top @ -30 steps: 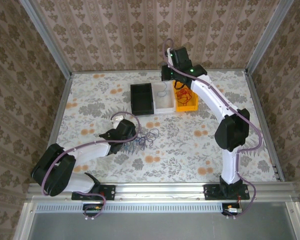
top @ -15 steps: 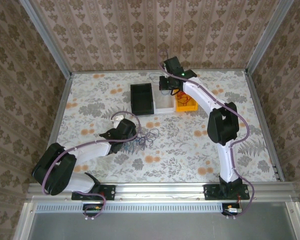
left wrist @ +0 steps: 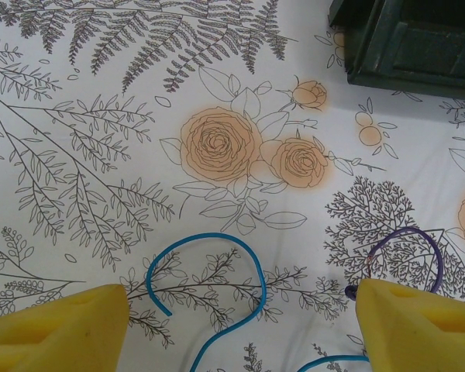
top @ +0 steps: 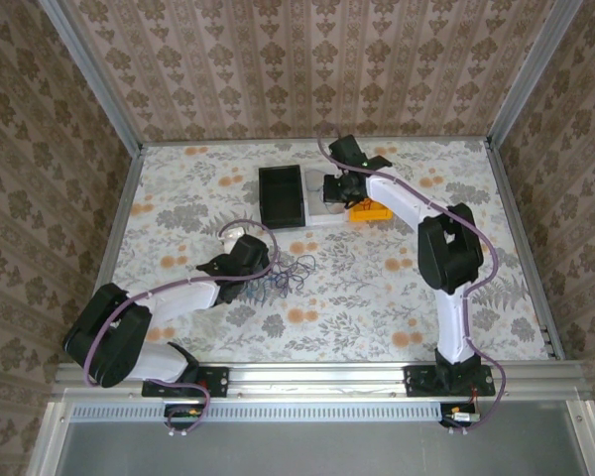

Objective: Untangle the cables

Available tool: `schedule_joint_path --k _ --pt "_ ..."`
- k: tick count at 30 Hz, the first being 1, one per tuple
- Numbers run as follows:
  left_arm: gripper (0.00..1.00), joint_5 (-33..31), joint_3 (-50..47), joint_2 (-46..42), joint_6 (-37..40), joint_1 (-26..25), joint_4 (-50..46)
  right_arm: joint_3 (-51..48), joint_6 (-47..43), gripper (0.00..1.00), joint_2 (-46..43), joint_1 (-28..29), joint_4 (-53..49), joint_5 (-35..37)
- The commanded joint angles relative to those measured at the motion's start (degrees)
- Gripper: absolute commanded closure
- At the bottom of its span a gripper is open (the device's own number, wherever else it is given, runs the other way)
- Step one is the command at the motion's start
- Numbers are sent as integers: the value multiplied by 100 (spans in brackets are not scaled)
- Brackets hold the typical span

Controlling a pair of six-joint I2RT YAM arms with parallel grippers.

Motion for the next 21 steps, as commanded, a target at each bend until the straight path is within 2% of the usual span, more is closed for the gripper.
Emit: schedule_joint_path --k 1,10,11,15,18,21 --pt "22 -23 161 110 -130 22 -18 25 99 97 -361 4 254 -39" --pt "22 -173 83 -107 -209 30 -166 852 139 93 381 -51 181 -24" --pt "22 -209 67 -152 -203 22 -193 1006 152 90 480 -65 124 3" --pt "22 -348 56 -285 -232 66 -341 1300 151 63 511 -83 34 69" --pt "22 -466 41 -343 -308 132 -466 1078 142 53 169 -81 141 200" --pt "22 -560 30 -395 -421 207 -613 574 73 53 -332 -6 477 199"
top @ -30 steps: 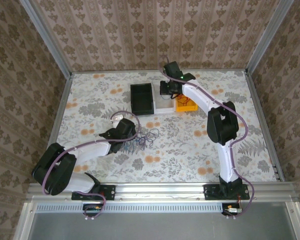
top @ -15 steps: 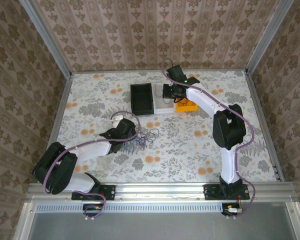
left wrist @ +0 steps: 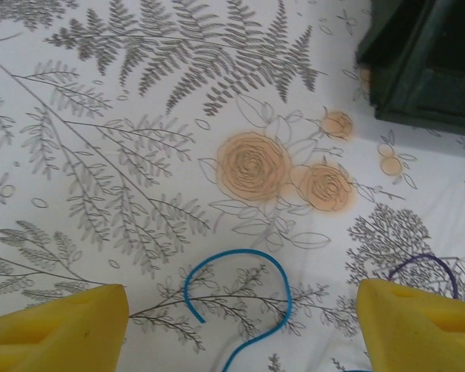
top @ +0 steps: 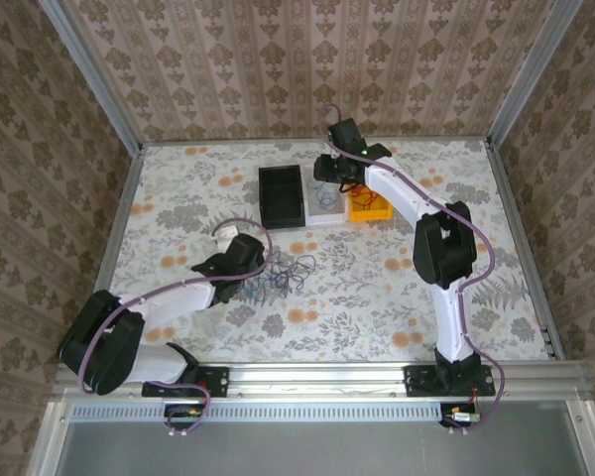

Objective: Untangle the cables

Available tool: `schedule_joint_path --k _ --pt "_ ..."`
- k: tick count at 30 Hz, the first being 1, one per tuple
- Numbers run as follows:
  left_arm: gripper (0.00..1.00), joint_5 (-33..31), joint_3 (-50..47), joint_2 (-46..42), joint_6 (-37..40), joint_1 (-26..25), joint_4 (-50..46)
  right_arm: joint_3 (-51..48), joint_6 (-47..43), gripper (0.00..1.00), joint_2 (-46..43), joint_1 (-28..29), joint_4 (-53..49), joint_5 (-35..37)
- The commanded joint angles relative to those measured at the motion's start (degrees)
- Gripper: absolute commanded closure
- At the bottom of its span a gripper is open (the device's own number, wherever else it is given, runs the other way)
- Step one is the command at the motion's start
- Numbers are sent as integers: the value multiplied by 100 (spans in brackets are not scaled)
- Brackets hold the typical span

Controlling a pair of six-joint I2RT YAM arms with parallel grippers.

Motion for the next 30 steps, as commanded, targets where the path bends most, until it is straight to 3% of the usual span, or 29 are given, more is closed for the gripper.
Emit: schedule_joint_path --k 1,8,13,16,22,30 --pt "22 -294 21 -130 -286 99 -397 -496 -142 53 -825 104 310 82" --pt "22 -671 -14 -340 -1289 342 -1249 -1891 -729 53 -1702 985 580 -898" --pt "21 -1033 236 -462 -2348 663 -2870 -2334 -1015 53 -1516 1831 457 -2082" --pt "20 -1088 256 -631 -2916 946 -3627 -2320 -1202 51 -1174 2269 379 -2436" --pt "20 -1091 -69 -1374 -3063 1222 -3843 -1587 -1687 42 -293 2902 -132 -2104" --pt "20 -974 -177 -1823 -2670 1378 -3808 -712 -1808 30 627 3129 -533 -1639"
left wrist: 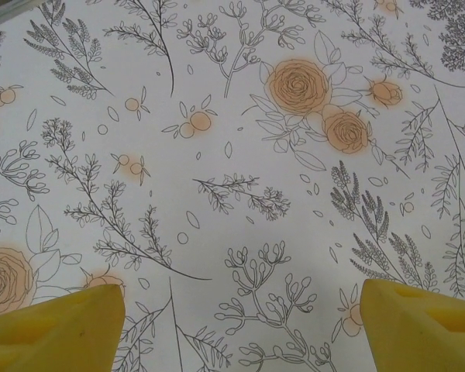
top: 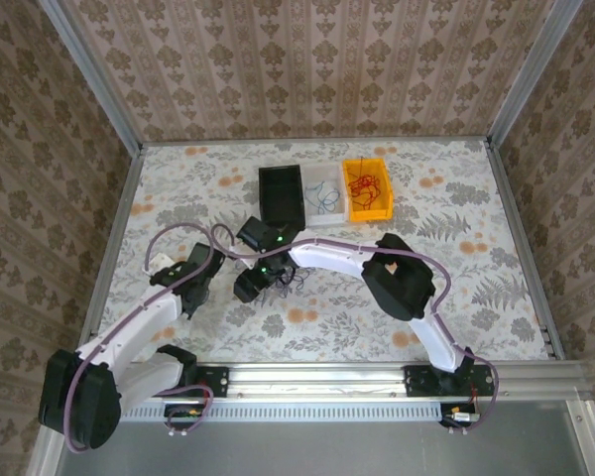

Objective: Untangle the cables

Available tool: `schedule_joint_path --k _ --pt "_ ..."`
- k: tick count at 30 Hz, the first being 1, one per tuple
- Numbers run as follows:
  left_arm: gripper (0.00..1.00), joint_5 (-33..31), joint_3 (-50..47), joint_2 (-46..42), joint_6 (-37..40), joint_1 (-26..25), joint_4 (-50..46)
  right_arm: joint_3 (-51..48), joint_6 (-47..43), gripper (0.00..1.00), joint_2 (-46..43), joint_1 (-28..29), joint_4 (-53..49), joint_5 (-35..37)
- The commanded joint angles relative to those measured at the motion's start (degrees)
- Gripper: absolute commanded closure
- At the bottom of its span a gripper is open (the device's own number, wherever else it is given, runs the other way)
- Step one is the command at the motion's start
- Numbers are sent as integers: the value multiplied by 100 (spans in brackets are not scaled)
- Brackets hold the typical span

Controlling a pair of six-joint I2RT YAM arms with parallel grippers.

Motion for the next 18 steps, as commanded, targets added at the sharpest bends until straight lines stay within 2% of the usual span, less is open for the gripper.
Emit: schedule_joint_path --k 1,5,8,10,12,15,18 --pt "20 -33 -76 -140 113 28 -218 428 -224 31 297 82 -464 421" --pt "20 -31 -96 -263 148 27 -201 577 -479 37 535 265 -709 1016" --pt "20 -81 -71 -320 198 34 -201 568 -566 46 667 359 -720 1225" --pt "20 -123 -37 -318 290 36 -172 591 -552 58 742 370 -685 1202" --pt "20 -137 -11 -314 444 36 -76 591 -562 78 721 370 -584 1174" --pt "20 -104 1 -287 669 43 155 557 -654 99 557 344 -429 1069" --pt "21 51 -46 -261 964 41 573 393 -545 100 150 242 -77 824"
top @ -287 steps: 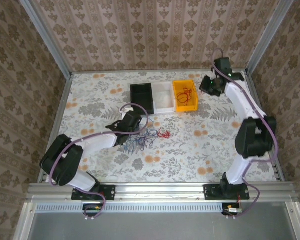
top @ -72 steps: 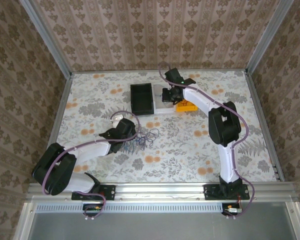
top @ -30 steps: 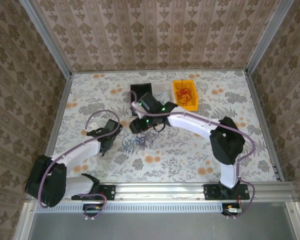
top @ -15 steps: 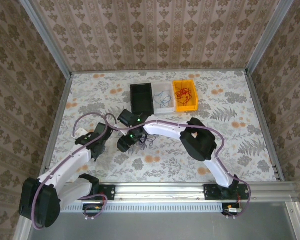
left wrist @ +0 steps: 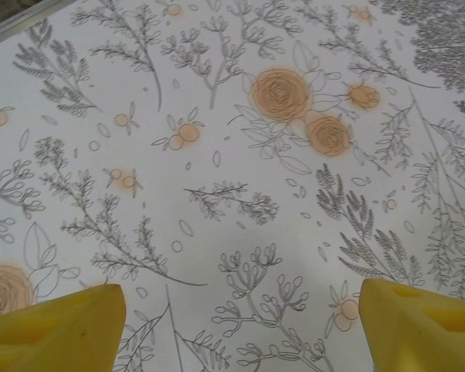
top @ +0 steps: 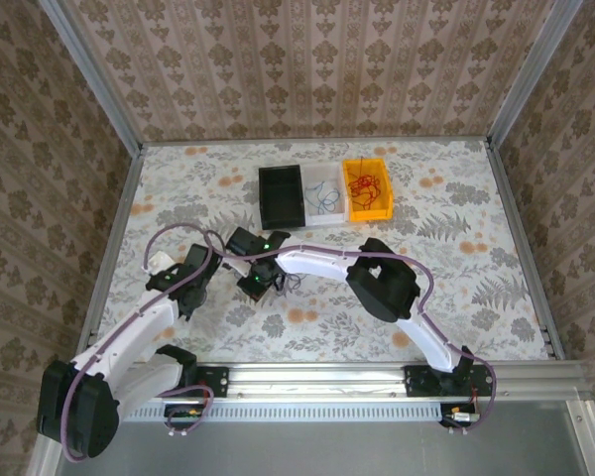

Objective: Untangle the cables

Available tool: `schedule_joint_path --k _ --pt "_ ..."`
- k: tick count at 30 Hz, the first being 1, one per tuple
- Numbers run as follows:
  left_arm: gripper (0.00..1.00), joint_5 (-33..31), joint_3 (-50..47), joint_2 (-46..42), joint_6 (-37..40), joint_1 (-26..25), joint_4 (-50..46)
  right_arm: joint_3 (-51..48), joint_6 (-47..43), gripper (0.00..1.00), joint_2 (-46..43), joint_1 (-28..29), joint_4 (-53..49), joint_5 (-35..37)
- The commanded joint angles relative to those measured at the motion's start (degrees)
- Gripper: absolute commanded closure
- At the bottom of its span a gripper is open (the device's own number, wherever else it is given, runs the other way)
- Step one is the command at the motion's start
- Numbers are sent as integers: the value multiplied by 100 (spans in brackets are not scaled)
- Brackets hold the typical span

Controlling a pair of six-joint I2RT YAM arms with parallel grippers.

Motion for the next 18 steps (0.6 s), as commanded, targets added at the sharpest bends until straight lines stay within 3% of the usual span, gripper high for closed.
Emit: schedule_joint_path --k 1,8,13,18 --pt "21 127 -38 8 539 16 577 -162 44 100 -525 -91 352 -329" --pt "21 833 -352 96 1285 5 2009 -347 1086 100 -1763 -702 1374 -1907" --pt "19 1059 -552 118 1505 -16 2573 -542 1625 100 -2489 -1090 1859 -2155" --pt "19 1964 -860 266 2281 -75 4008 -782 2014 100 -3023 -1418 2220 -2287"
